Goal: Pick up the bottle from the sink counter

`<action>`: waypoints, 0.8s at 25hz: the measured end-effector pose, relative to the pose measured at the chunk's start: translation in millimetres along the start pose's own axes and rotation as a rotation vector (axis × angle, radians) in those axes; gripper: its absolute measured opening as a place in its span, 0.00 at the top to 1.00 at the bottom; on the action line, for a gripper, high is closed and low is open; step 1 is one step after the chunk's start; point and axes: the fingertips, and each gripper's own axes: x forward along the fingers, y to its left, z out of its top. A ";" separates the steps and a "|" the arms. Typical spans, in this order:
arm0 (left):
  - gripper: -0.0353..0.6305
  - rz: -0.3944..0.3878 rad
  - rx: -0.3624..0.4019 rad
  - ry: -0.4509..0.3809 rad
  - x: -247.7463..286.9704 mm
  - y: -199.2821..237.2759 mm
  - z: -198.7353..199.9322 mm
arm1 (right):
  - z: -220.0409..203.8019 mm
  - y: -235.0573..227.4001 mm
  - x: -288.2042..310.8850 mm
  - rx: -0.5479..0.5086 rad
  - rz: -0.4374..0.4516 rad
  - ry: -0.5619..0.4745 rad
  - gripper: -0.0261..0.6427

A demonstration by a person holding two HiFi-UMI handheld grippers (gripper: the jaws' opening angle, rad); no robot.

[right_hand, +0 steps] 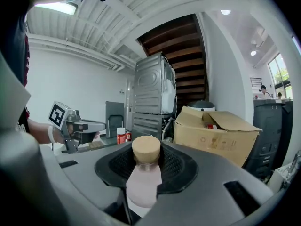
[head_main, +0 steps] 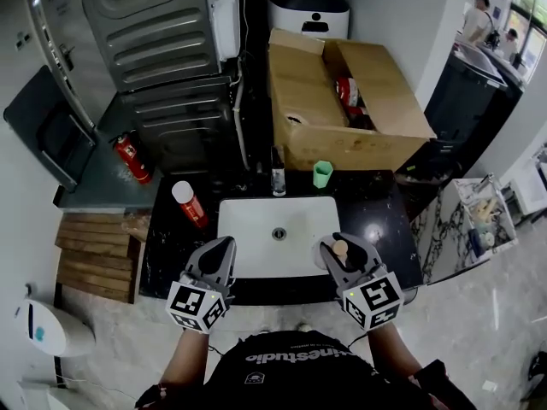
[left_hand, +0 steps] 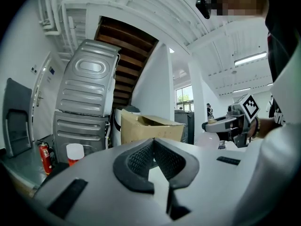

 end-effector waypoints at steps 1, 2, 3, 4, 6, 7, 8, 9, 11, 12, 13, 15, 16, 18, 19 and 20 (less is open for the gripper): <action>0.93 0.002 0.000 -0.004 -1.2 1.3 1.0 | 0.2 1.1 -0.4 -0.002 0.000 0.000 0.73; 0.93 0.003 0.000 -0.008 -1.9 2.3 2.2 | 0.4 1.8 -0.8 -0.003 -0.002 0.000 0.73; 0.93 0.004 0.001 -0.012 -2.3 3.1 3.8 | 0.7 2.2 -1.2 -0.004 -0.005 -0.001 0.73; 0.93 0.004 0.002 -0.017 -2.4 3.6 5.6 | 1.0 2.3 -1.8 -0.004 -0.009 -0.001 0.73; 0.93 0.003 0.003 -0.026 -1.4 3.9 9.0 | 1.6 1.5 -3.5 -0.003 -0.018 -0.002 0.73; 0.93 0.002 0.003 -0.030 -0.5 3.9 10.6 | 1.8 0.5 -4.4 -0.001 -0.023 -0.003 0.73; 0.93 0.002 0.003 -0.033 0.4 4.1 12.3 | 2.0 -0.6 -5.2 0.002 -0.029 -0.003 0.73; 0.93 0.002 0.003 -0.037 1.3 4.2 13.8 | 2.2 -1.8 -5.9 0.005 -0.034 -0.003 0.73; 0.93 0.001 0.006 -0.042 2.8 4.5 15.7 | 2.7 -3.8 -7.1 0.010 -0.044 -0.006 0.73; 0.93 0.000 0.007 -0.043 3.5 4.5 16.1 | 3.0 -4.9 -7.5 0.012 -0.050 -0.008 0.73; 0.93 -0.002 0.007 -0.045 4.3 4.5 16.1 | 3.2 -6.0 -7.8 0.012 -0.054 -0.009 0.73; 0.93 -0.005 0.007 -0.044 5.5 4.4 15.0 | 3.1 -7.5 -7.8 0.012 -0.059 -0.009 0.73; 0.93 -0.006 0.007 -0.044 5.7 4.5 14.3 | 3.0 -7.7 -7.8 0.011 -0.061 -0.009 0.73; 0.93 -0.008 0.007 -0.042 5.6 4.5 12.7 | 2.2 -7.8 -7.9 0.011 -0.063 -0.008 0.73; 0.93 -0.009 0.007 -0.041 5.7 4.2 12.0 | 1.4 -8.2 -7.9 0.011 -0.064 -0.008 0.73; 0.93 -0.011 0.009 -0.040 5.9 3.9 11.5 | 0.7 -8.8 -7.9 0.011 -0.064 -0.007 0.73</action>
